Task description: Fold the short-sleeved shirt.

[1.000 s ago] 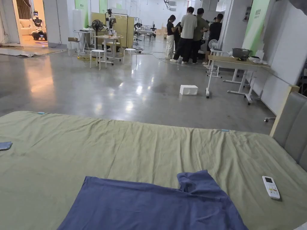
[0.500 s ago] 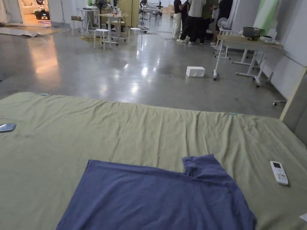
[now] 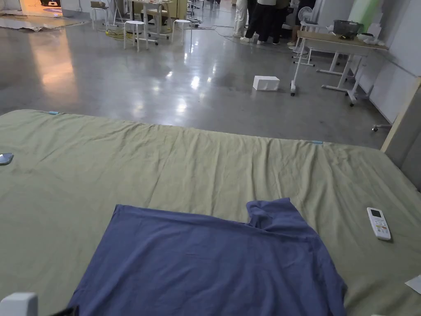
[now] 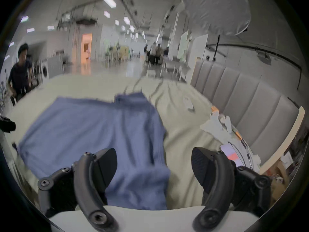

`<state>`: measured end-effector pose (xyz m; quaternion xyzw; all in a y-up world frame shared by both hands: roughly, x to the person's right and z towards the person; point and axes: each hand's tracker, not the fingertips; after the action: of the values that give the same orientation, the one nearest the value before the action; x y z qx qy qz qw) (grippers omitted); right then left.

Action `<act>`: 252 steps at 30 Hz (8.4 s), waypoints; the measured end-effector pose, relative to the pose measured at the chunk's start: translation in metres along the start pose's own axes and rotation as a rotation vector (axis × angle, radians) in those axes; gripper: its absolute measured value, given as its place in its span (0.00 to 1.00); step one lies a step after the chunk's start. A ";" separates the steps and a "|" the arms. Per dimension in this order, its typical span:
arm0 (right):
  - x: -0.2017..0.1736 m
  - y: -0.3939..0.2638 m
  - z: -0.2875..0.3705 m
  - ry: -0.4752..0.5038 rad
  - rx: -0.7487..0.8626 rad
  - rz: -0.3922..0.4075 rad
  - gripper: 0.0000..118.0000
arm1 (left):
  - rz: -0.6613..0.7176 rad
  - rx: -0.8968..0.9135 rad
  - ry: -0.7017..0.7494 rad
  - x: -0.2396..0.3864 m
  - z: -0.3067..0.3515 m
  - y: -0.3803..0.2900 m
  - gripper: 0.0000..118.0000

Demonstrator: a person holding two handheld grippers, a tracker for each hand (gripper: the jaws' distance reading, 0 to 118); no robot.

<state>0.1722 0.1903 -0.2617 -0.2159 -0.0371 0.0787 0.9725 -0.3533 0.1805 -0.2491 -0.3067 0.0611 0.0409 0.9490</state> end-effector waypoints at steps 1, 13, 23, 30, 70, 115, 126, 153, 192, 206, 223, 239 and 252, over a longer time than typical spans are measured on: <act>-0.007 0.011 -0.003 -0.006 0.050 0.000 0.82 | -0.003 0.042 -0.005 0.010 0.000 0.011 0.66; -0.056 0.095 0.002 -0.056 0.371 -0.035 0.06 | -0.137 0.386 -0.001 0.105 0.009 0.092 0.04; -0.061 0.107 -0.007 -0.032 0.396 -0.050 0.00 | -0.095 0.437 -0.004 0.111 0.015 0.101 0.01; -0.065 0.108 -0.003 -0.005 0.393 -0.031 0.00 | -0.104 0.327 -0.013 0.087 0.017 0.093 0.01; -0.059 0.041 -0.009 0.101 0.108 0.003 0.00 | -0.085 -0.497 0.040 0.008 -0.038 -0.048 0.07; 0.034 -0.022 -0.015 0.128 -0.583 -0.023 0.04 | -0.021 -0.376 0.004 0.003 -0.025 -0.011 0.07; 0.036 0.049 -0.066 0.097 -0.435 -0.045 0.04 | -0.017 -0.219 -0.003 0.004 -0.073 0.061 0.07; -0.003 0.061 -0.168 0.066 -0.267 -0.079 0.66 | -0.115 -0.121 0.036 0.047 -0.156 0.112 0.56; -0.064 0.100 -0.025 0.001 0.326 -0.020 0.00 | -0.030 -0.203 0.058 0.005 -0.104 0.066 0.05; -0.042 0.061 -0.048 -0.024 0.126 -0.008 0.00 | -0.060 -0.556 0.122 0.033 -0.168 0.060 0.57; 0.036 0.050 -0.084 -0.099 -0.172 -0.047 0.01 | -0.123 -0.424 0.022 0.013 -0.144 0.059 0.05; 0.020 -0.005 -0.186 0.024 -0.595 0.072 0.63 | -0.129 -0.401 0.006 0.022 -0.127 0.063 0.05; 0.010 -0.001 -0.179 0.076 -0.637 0.005 0.04 | -0.150 -0.406 0.015 0.024 -0.137 0.051 0.05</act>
<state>0.2008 0.1167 -0.4224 -0.5126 -0.0227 0.0574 0.8564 -0.3480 0.1427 -0.3921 -0.4957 0.0355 -0.0208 0.8675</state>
